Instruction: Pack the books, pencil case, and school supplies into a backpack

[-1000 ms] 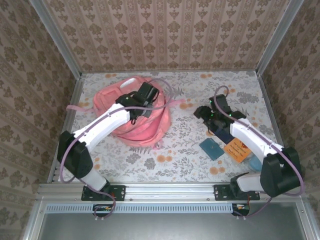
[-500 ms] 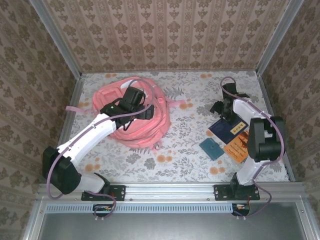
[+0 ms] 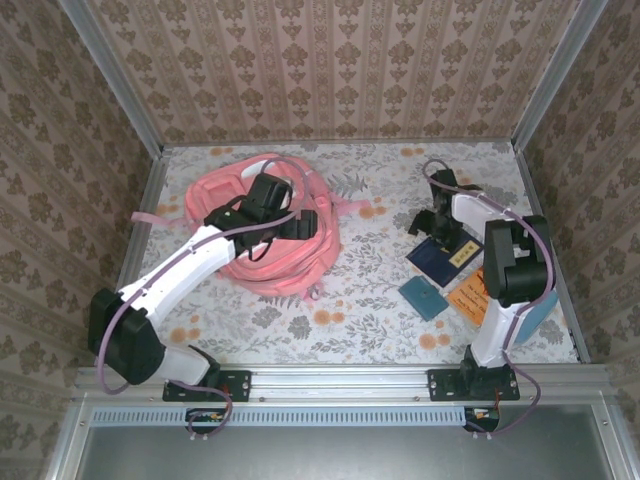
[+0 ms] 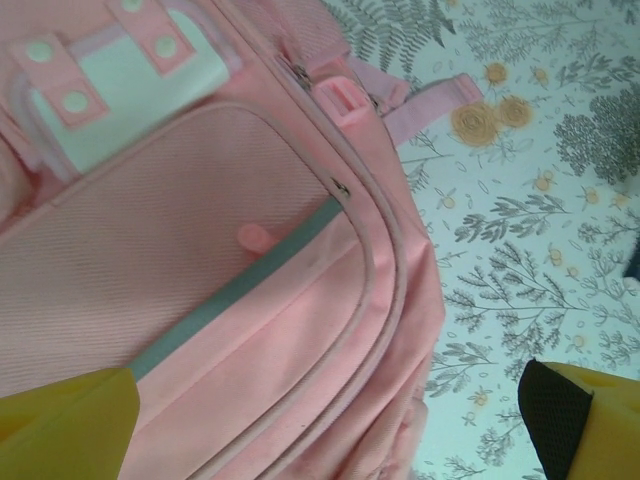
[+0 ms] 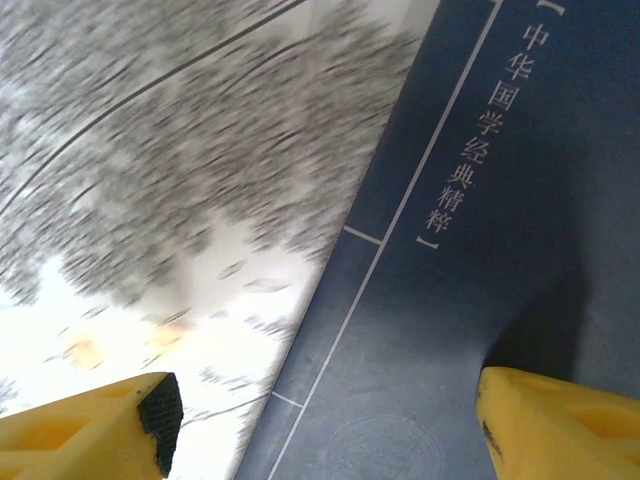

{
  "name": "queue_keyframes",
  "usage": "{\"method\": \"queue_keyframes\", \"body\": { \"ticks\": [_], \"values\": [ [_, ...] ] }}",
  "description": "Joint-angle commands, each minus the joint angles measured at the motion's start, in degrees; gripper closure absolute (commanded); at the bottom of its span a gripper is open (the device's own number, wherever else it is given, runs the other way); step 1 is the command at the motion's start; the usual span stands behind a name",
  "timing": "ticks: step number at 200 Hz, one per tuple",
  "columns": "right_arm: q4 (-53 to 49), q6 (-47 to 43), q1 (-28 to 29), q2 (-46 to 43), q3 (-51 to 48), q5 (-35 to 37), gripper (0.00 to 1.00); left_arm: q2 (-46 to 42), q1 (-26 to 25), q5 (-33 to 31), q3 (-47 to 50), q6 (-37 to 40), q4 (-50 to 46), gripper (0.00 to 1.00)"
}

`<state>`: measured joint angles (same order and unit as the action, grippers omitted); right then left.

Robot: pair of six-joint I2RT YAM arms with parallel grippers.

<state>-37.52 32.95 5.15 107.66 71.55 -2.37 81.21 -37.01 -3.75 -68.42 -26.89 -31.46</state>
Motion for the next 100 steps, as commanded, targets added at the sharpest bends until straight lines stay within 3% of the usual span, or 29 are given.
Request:
{"method": "queue_keyframes", "body": {
  "ticks": [1,31,62,100],
  "values": [
    [-0.3,-1.0,5.2,1.9,0.7,-7.3,0.21,2.4,0.2,4.4,-2.1,-3.3,1.6,0.0],
    [0.8,-1.6,12.3,2.5,1.4,-11.8,0.22,4.9,-0.1,7.2,-2.0,-6.3,3.4,0.0],
    [1.9,-3.8,15.2,2.2,3.2,-18.5,0.22,8.5,-1.5,10.1,-3.3,-6.7,4.4,0.0],
    [1.4,-3.5,13.3,-6.2,2.2,-13.9,0.21,14.1,-4.0,13.6,-7.1,-9.1,4.0,0.0]
  ]
}}
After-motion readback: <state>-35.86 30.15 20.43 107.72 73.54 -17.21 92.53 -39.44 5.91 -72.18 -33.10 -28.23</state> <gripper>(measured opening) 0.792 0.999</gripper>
